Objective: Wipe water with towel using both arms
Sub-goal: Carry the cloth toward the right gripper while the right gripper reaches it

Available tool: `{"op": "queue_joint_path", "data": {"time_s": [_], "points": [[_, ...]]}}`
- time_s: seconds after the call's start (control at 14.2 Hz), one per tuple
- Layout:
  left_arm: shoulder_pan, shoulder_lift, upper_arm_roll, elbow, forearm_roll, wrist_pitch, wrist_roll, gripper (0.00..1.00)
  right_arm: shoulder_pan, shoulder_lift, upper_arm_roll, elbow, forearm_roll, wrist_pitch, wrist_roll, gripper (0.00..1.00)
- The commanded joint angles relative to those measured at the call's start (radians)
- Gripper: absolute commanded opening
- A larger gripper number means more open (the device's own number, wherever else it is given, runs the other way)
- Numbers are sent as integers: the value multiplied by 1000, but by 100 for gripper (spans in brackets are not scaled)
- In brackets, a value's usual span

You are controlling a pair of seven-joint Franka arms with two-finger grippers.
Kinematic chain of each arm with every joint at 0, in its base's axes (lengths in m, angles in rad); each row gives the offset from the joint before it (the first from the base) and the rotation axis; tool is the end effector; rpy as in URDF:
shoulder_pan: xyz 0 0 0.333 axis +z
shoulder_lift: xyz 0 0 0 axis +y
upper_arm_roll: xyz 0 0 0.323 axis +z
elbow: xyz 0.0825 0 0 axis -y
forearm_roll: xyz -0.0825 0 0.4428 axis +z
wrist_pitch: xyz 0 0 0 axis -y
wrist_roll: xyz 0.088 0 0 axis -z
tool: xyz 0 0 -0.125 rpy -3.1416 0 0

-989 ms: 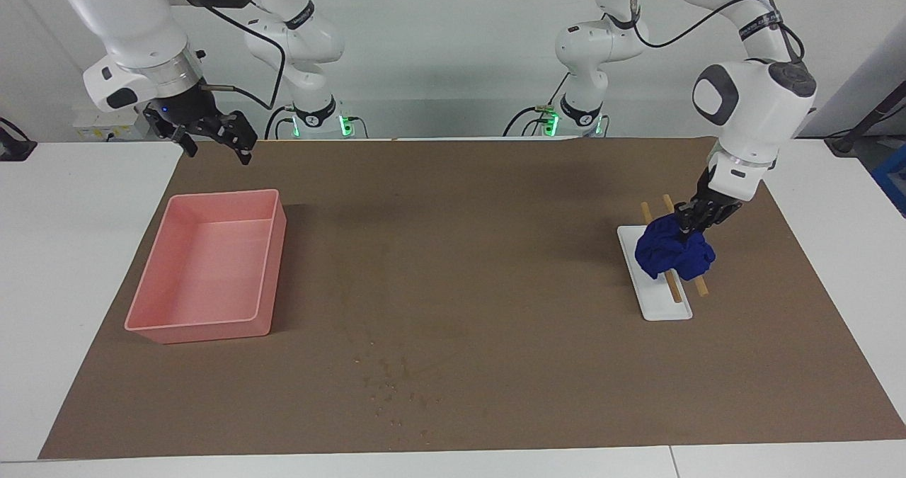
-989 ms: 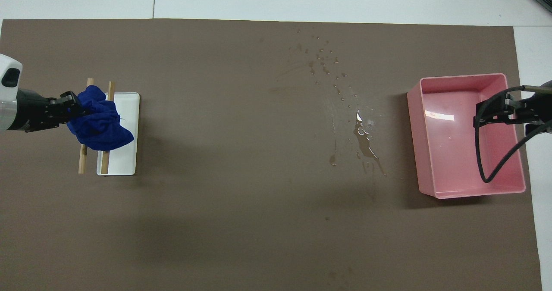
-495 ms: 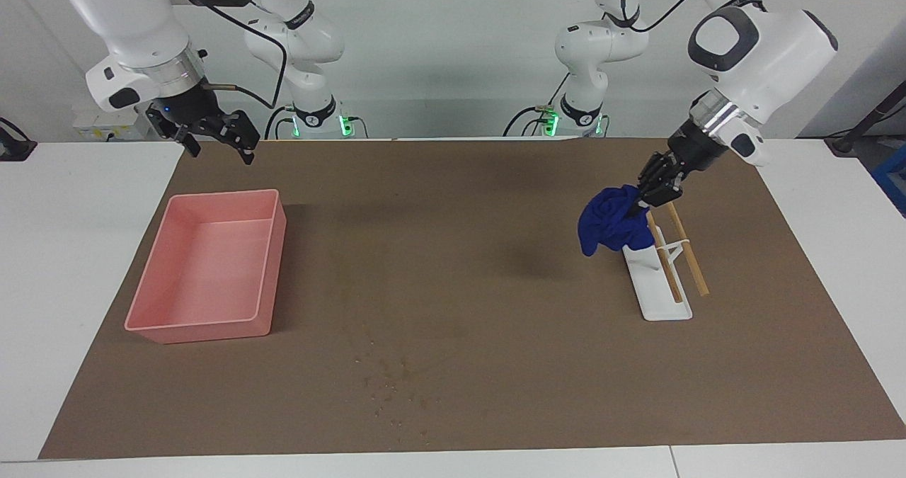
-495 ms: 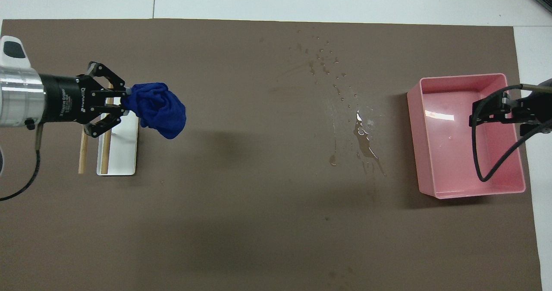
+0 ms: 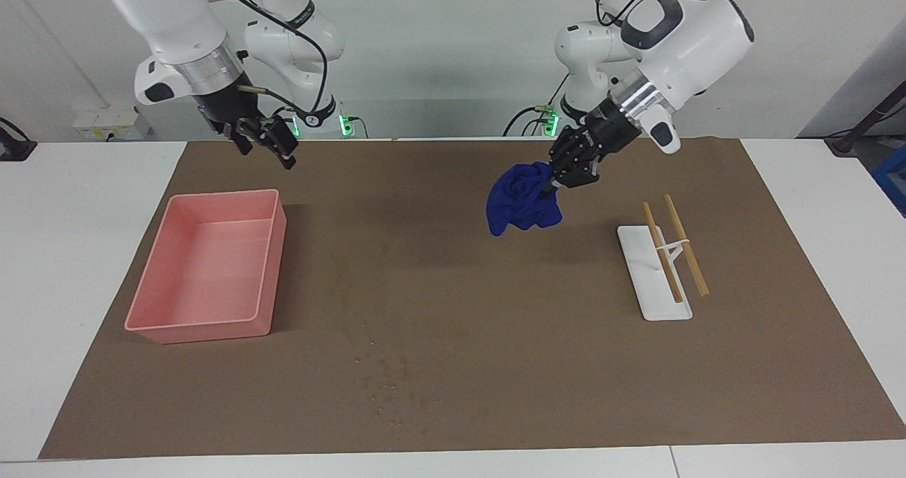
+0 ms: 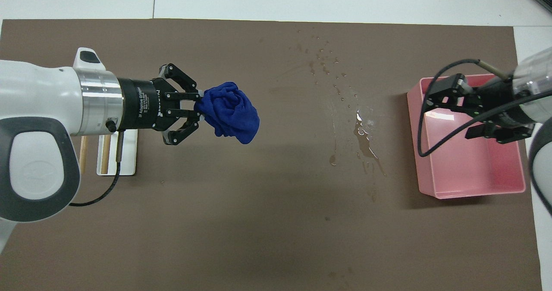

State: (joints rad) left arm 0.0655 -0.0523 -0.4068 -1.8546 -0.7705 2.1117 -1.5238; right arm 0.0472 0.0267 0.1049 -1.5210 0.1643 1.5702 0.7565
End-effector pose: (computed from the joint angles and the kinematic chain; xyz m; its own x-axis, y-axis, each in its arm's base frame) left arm 0.5894 -0.2597 0.5596 0.1373 0.7442 -0.6537 0.9803 -0.0076 0.1973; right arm 0.6124 0.1137 0.6252 0.8238 -0.5585 -0.0977 -0.5669 -0.8124 -0.1365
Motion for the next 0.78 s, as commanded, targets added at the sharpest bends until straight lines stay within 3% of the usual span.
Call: {"op": "queue_joint_path", "data": {"time_s": [0.0,0.14,0.35,0.71], "points": [[-50,-9,6,-3,-65,77,-79,0,43,18,1,-5,131,107,281,99],[-96,-11,6,-5,-66,115,-111,0,81,35,2,-4,222,219,458,99],[-150,-12,6,-8,-66,207,-153,0,175,76,1,7,233,339,593,99],[-220,-9,6,-27,-64,355,-203,0,223,119,2,7,296,494,607,98]]}}
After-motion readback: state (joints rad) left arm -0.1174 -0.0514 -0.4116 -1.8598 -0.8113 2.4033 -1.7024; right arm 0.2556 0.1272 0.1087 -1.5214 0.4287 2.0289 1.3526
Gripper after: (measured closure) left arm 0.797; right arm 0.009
